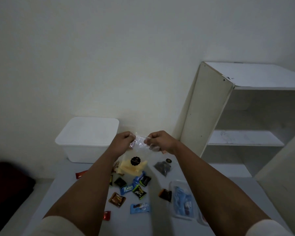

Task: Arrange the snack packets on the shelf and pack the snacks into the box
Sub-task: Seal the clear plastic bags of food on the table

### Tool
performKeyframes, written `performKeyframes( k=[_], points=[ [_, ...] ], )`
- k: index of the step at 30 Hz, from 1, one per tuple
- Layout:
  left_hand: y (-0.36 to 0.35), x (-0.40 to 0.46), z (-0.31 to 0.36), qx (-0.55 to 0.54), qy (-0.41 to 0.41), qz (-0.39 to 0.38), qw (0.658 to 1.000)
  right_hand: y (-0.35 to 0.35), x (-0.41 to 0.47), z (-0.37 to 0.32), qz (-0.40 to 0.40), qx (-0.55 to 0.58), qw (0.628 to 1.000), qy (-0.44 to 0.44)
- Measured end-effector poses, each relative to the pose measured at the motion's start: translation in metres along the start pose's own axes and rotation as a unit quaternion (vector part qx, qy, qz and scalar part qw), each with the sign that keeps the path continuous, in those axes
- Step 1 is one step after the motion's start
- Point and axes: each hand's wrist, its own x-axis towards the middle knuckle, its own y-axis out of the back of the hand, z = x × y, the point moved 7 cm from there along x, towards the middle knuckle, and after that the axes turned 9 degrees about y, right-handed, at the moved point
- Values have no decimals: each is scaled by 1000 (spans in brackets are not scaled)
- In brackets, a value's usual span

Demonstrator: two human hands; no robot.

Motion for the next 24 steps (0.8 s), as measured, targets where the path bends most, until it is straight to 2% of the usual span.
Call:
performKeyframes(
  k=[5, 9, 13, 19, 24],
  points=[
    [17, 5, -15, -29, 24, -46, 998, -33, 6, -2, -22, 31, 999, -12],
    [22, 10, -31, -42, 35, -72, 996, -42, 5, 2, 30, 56, 998, -29],
    [28, 14, -37, -39, 29, -76, 996, -45, 2, 17, 70, 98, 992, -50],
    [25, 25, -45, -66, 59, -74, 993, -44, 9, 20, 114, 107, 987, -35],
    [41, 40, -48, -97, 72, -30, 992, -35, 15, 25, 137, 139, 980, -36]
  ],
)
